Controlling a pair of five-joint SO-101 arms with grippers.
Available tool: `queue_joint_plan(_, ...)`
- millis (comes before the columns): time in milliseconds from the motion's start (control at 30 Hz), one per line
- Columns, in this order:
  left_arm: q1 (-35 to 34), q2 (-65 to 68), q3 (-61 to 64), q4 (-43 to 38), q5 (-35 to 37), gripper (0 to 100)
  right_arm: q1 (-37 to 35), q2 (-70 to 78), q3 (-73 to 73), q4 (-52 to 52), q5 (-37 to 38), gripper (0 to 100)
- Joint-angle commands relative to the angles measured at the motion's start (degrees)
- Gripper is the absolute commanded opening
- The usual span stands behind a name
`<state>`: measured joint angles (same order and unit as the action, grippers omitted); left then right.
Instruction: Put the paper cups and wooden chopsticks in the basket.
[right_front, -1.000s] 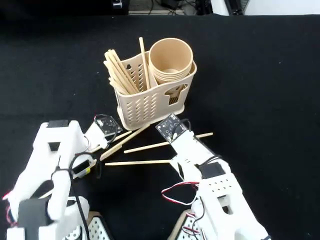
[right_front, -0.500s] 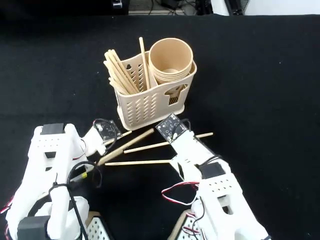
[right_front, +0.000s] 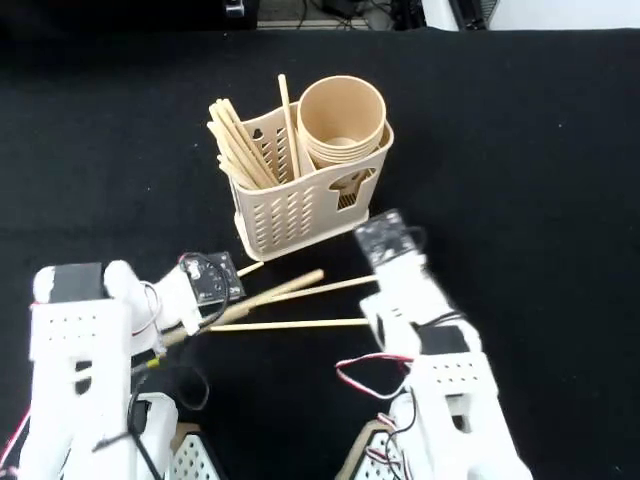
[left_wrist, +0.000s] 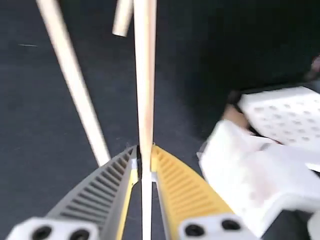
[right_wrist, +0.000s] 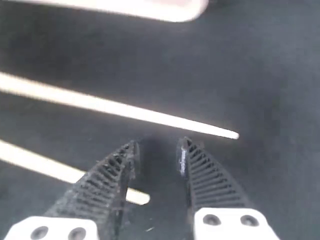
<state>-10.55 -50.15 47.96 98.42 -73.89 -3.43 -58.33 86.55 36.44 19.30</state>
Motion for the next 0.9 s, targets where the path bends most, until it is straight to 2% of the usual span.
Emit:
queue_joint_plan(0,-0.7,-7.6,-5.7,1.0,3.4,3,3.7,-4.6,0.0,-1.3,-3.4,12.8)
queue_joint_plan(100,-0.1,-12.8,-8.4,0.8,9.1,3,5.2,-9.2,1.7,-1.0,-4.6,1.6)
queue_joint_plan(167,-0.1,-16.1,-10.2,-1.6,12.7,3,6.1,-12.3,3.1,-1.0,-4.7,2.3)
queue_joint_plan(300,-0.1,-22.2,-13.8,-10.4,24.6,3,6.2,-17.8,5.5,-1.0,-6.2,1.3)
queue_joint_plan(467,0.0,-28.3,-13.9,-25.5,42.9,3,6.1,-23.0,7.3,0.8,-6.2,1.3)
queue_joint_plan(633,0.6,-28.7,-13.6,-39.9,63.0,3,5.9,-27.8,7.7,4.7,-6.2,1.3)
queue_joint_plan(767,5.6,-26.3,-9.0,-57.3,76.2,3,5.7,-31.5,9.4,5.1,-6.2,1.3)
queue_joint_plan(867,11.3,-21.6,-4.4,-71.3,81.5,3,5.7,-33.9,10.5,5.2,-6.2,1.3)
